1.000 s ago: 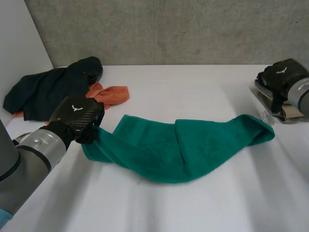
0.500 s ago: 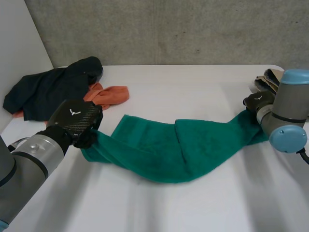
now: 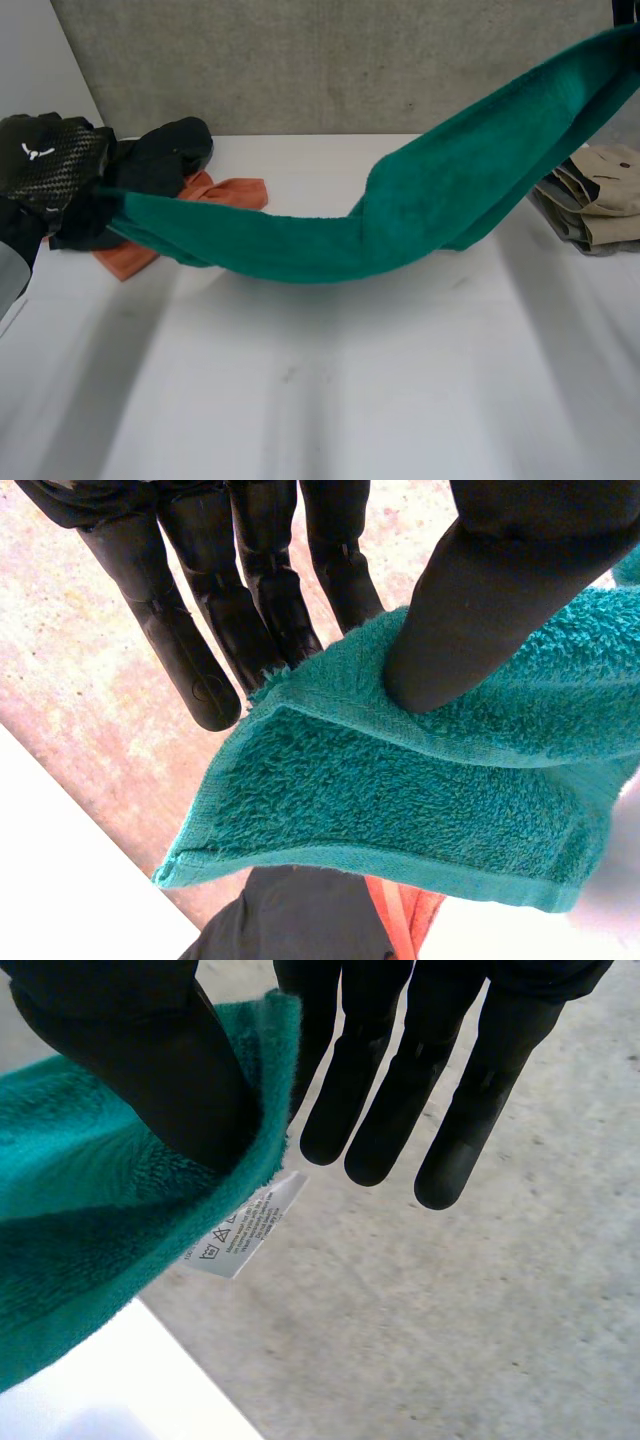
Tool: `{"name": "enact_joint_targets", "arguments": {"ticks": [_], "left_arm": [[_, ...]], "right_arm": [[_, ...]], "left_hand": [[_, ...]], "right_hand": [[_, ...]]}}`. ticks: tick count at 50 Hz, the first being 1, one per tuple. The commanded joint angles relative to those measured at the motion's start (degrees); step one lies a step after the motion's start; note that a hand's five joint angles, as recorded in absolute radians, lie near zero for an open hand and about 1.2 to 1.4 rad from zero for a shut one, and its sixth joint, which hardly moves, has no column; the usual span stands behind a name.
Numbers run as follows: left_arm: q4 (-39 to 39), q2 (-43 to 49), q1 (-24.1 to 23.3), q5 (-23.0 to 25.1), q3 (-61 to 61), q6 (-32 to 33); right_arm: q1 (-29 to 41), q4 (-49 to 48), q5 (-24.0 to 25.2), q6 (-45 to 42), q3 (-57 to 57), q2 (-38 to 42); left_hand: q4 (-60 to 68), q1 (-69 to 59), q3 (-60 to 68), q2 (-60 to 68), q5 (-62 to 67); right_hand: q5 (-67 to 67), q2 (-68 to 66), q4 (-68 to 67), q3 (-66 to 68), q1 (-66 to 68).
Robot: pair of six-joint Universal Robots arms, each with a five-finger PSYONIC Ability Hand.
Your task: Fold the laundry.
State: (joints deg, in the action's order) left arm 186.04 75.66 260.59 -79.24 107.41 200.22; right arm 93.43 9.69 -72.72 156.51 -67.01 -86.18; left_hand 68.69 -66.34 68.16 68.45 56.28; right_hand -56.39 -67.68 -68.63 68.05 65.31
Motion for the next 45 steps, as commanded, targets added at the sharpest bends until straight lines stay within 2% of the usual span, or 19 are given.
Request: {"name": "enact_joint_targets", "arguments": {"ticks": [1,5,10,14,16,17,20,21,22,24,25,30,35,40,45], "left_arm": [[0.02,0.89,-0.52,0.22,2.63,0.17],[0.81,4.75,-0.69,0.40,2.81,0.26],[5.11,16.60,-2.27,0.14,-3.41,0.52],[8.54,25.31,-4.38,-0.48,-13.60,0.70],[9.69,28.48,-5.61,-1.09,-19.84,0.79],[10.21,31.80,-6.75,-2.40,-27.44,0.79],[10.48,35.52,-7.55,-6.27,-38.20,0.70],[10.65,36.92,-7.64,-9.68,-44.33,0.70],[10.66,37.28,-7.64,-11.45,-47.00,0.44],[10.74,37.37,-7.99,-15.83,-50.87,0.26],[10.92,37.28,-8.08,-16.65,-50.98,0.17],[11.18,34.92,-10.79,-17.53,-44.85,0.26],[11.62,30.43,-14.14,-17.44,-28.51,0.44],[11.71,28.94,-15.46,-17.44,-16.19,0.26],[11.62,29.64,-21.06,-17.53,-5.92,-0.09]], "right_arm": [[-1.93,10.78,5.31,-1.73,-0.40,0.30],[-1.14,11.93,4.25,-5.33,-0.05,6.89],[2.45,10.97,1.10,-7.89,2.49,15.68],[6.15,5.88,-5.05,-6.84,10.22,24.11],[8.87,-0.09,-9.44,-5.52,15.84,28.16],[9.75,-2.72,-10.76,-4.91,17.60,29.22],[11.60,-15.46,-15.42,-3.41,23.32,31.07],[11.86,-18.80,-16.39,-3.41,24.12,31.16],[12.21,-25.10,-18.23,-3.49,24.73,30.90],[12.48,-30.24,-19.56,-3.50,24.74,30.29],[12.92,-33.39,-20.09,-3.50,24.39,29.07],[14.50,-33.42,-18.60,-3.15,19.91,25.45],[15.03,-33.42,-15.53,-2.97,11.93,23.61],[15.29,-32.90,-15.00,-2.97,6.90,23.16],[15.38,-31.40,-12.28,-2.88,3.21,23.16]], "left_hand": [[11.31,-13.66,11.84,11.55,13.72],[11.31,-13.66,11.84,11.55,13.72],[11.31,-13.66,11.84,11.55,13.72],[11.31,-13.66,11.84,11.55,13.72],[11.31,-13.66,11.84,11.55,13.72],[11.31,-13.66,11.84,11.55,13.72],[11.31,-13.66,11.84,11.55,13.72],[11.31,-13.66,11.84,11.55,13.72],[11.31,-13.66,11.84,11.55,13.72],[11.31,-13.66,11.84,11.55,13.72],[11.31,-13.66,11.84,11.55,13.72],[11.31,-13.66,11.84,11.55,13.72],[11.31,-13.66,11.84,11.55,13.72],[11.31,-13.66,11.84,11.55,13.72],[11.31,-13.66,11.84,11.55,13.72]], "right_hand": [[-13.61,-12.32,-11.37,11.95,14.69],[-13.61,-12.32,-11.37,11.95,14.69],[-13.61,-12.32,-11.37,11.95,14.69],[-13.61,-12.32,-11.37,11.95,14.69],[-13.61,-12.32,-11.37,11.95,14.69],[-13.61,-12.32,-11.37,11.95,14.69],[-13.61,-12.32,-11.37,11.95,14.69],[-13.61,-12.32,-11.37,11.95,14.69],[-13.61,-12.32,-11.37,11.95,14.69],[-13.61,-12.32,-11.37,11.95,14.69],[-13.61,-12.32,-11.37,11.95,14.69],[-13.61,-12.32,-11.37,11.95,14.69],[-13.61,-12.32,-11.37,11.95,14.69],[-13.61,-12.32,-11.37,11.95,14.69],[-13.61,-12.32,-11.37,11.95,14.69]]}}
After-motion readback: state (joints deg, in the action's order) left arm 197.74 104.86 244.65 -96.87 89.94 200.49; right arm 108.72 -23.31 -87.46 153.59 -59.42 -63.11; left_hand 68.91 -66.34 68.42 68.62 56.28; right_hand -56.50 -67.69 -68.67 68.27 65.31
